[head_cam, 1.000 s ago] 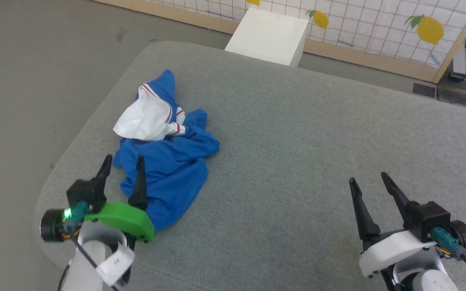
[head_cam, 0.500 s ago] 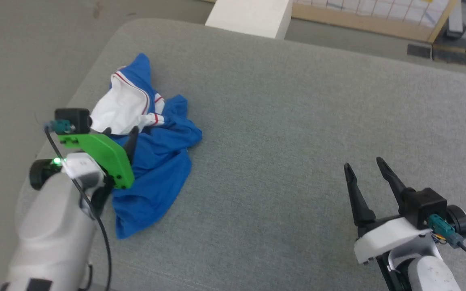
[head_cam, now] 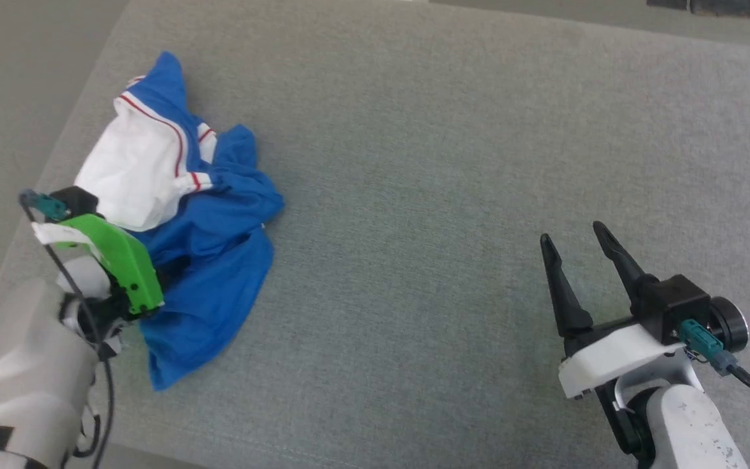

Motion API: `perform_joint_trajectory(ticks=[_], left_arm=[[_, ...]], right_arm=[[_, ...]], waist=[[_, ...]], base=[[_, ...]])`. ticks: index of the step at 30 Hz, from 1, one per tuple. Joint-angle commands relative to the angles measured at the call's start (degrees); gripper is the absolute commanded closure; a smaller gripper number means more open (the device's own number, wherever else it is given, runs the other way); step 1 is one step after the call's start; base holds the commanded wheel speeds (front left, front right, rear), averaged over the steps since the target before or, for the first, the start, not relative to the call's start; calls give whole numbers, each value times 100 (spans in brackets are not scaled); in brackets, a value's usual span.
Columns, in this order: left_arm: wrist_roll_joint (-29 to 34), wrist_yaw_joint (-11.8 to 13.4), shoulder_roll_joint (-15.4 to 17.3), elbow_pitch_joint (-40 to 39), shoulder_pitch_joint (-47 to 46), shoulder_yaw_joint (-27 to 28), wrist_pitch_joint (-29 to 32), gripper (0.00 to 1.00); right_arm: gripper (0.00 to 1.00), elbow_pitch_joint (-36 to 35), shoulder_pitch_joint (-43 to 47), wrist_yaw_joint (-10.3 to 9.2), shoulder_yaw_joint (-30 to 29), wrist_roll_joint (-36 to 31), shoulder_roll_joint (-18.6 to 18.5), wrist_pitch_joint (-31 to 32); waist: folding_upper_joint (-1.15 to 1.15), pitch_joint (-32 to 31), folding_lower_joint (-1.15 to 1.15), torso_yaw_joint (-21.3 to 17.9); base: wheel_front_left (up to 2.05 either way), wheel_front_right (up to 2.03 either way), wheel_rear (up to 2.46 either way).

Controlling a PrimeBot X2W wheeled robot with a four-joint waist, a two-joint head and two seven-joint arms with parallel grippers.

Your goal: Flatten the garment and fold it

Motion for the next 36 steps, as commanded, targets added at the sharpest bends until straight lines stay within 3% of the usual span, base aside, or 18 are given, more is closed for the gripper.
perform_joint_trajectory(ticks=[1, 2, 3, 4, 5, 12, 28, 36], left_arm=[[-177, -39, 24, 162, -44, -99, 116, 0], [-246, -39, 34, 196, -29, -124, 140, 0], [-302, -39, 31, 220, -17, -148, 172, 14], [-369, -39, 25, 243, -4, -186, 234, 71], [-417, -39, 28, 259, -2, -204, 255, 100], [-492, -39, 114, 358, -94, -384, -71, 100], [199, -39, 404, -31, -441, -717, -3272, 100], [669, 50, 365, -220, -766, -880, -4040, 100]], right_arm=[[0, 22, -113, 36, 13, -4, 0, -41], [0, 31, -120, 36, 13, 4, 0, -44], [0, 40, -123, 36, 11, 16, 0, -44], [0, 51, -131, 36, 12, 24, 0, -45], [0, 59, -137, 36, 9, 26, 0, -46], [0, 180, -90, 36, -17, 109, 0, -97], [0, 503, 499, 36, -181, 557, 0, -338], [0, 507, 702, 36, -322, 654, 0, -369]], waist=[[69, 157, 0, -128], [69, 168, 0, -151], [69, 170, 0, -162], [69, 173, 0, -175], [69, 172, 0, -181], [69, -39, 0, -161], [69, -1313, 0, -64], [69, -1577, 0, -340]], base=[[0, 0, 0], [0, 0, 0], [0, 0, 0], [0, 0, 0], [0, 0, 0], [0, 0, 0], [0, 0, 0], [0, 0, 0]])
